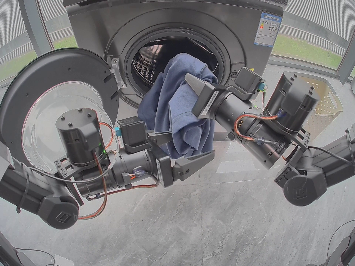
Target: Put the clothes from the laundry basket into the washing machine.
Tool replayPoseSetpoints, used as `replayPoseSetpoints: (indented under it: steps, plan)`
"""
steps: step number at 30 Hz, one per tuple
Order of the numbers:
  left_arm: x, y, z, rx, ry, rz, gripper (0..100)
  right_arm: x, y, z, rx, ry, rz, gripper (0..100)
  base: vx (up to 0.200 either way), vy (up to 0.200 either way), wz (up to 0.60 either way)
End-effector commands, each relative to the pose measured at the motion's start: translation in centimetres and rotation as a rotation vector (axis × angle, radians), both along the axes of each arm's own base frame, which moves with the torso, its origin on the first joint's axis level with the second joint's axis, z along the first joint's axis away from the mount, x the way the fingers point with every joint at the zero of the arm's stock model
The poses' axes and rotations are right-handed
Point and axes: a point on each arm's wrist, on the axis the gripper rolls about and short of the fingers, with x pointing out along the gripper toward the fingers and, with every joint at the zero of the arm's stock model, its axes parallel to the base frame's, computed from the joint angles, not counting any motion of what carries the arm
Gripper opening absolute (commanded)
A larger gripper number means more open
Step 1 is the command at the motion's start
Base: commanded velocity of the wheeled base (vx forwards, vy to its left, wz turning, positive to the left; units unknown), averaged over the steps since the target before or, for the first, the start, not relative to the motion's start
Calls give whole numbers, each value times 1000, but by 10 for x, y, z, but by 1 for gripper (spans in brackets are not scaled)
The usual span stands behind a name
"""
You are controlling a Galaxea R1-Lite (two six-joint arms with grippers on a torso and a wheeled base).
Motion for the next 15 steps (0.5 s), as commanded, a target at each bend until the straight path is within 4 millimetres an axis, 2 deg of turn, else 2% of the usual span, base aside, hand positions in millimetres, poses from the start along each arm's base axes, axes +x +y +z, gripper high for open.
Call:
replayPoseSetpoints:
  steps: [1, 7, 14, 15]
  plan:
    - [8, -6, -5, 7, 9, 5, 100, 0, 0, 0, 0, 0, 0, 0, 0, 0, 0]
    - [30, -17, -8, -24, -19, 75, 100, -1, 1, -2, -3, 6, 3, 0, 0, 0, 0]
    - [37, -21, -5, -58, -25, 133, 100, -4, 2, -1, 6, -4, 8, 0, 0, 0, 0]
    - [37, -21, -4, -59, -26, 137, 0, -3, 2, -1, 8, -6, 8, 0, 0, 0, 0]
